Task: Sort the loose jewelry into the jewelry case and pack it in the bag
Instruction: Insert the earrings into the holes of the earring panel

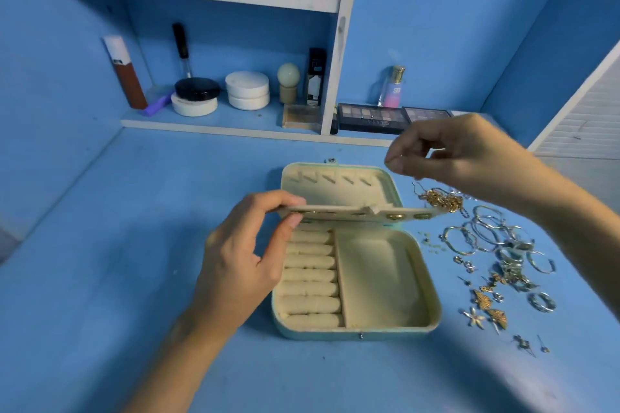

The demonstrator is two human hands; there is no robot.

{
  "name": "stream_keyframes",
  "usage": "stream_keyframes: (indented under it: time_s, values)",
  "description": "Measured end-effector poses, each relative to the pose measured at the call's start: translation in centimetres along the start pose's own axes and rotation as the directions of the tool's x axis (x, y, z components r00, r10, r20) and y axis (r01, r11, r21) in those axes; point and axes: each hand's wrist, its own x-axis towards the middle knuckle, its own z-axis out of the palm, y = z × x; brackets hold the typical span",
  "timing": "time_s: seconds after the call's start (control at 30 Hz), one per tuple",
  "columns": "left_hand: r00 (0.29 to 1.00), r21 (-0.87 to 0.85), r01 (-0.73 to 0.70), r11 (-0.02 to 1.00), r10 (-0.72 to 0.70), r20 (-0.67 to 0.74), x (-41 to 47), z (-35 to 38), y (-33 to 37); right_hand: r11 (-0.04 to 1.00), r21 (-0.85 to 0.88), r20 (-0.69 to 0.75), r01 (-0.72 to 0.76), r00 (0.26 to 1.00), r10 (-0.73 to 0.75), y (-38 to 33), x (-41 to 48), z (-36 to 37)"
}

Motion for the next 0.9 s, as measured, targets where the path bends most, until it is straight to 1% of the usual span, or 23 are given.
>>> stream_keyframes:
  time_s: [0.07, 0.17, 0.27, 0.37, 0.43, 0.6, 0.9]
  values:
    - [0.999, 0.021, -0.044, 0.999, 0.044, -0.010, -0.3, -0.1, 0.1, 0.995, 0.096, 0.135, 0.017, 0.990, -0.030, -1.3, 1.0, 1.3]
    - [0.996, 0.024, -0.086, 0.996, 0.087, -0.023, -0.6, 0.0, 0.0, 0.984, 0.178, 0.319, 0.016, 0.945, -0.073, -2.4, 2.4, 3.1]
    - [0.995, 0.029, -0.099, 0.995, 0.100, -0.031, -0.6, 0.0, -0.2, 0.973, 0.230, 0.432, -0.016, 0.898, -0.087, -2.9, 3.4, 4.2]
    - [0.994, 0.022, -0.102, 0.995, 0.103, -0.034, -0.6, -0.1, -0.2, 0.975, 0.220, 0.523, -0.029, 0.847, -0.093, -3.2, 4.0, 4.6]
    - [0.994, 0.016, -0.103, 0.995, 0.103, -0.036, -0.6, -0.1, -0.2, 0.977, 0.208, 0.560, -0.035, 0.823, -0.090, -3.4, 4.3, 4.7]
    - [0.993, 0.018, -0.108, 0.994, 0.108, -0.036, -0.7, -0.1, -0.2, 0.980, 0.195, 0.595, -0.041, 0.799, -0.085, -3.6, 4.5, 4.5]
    - [0.992, 0.021, -0.117, 0.993, 0.118, -0.033, -0.7, -0.1, -0.3, 0.990, 0.140, 0.615, -0.012, 0.785, -0.078, -4.2, 4.6, 4.3]
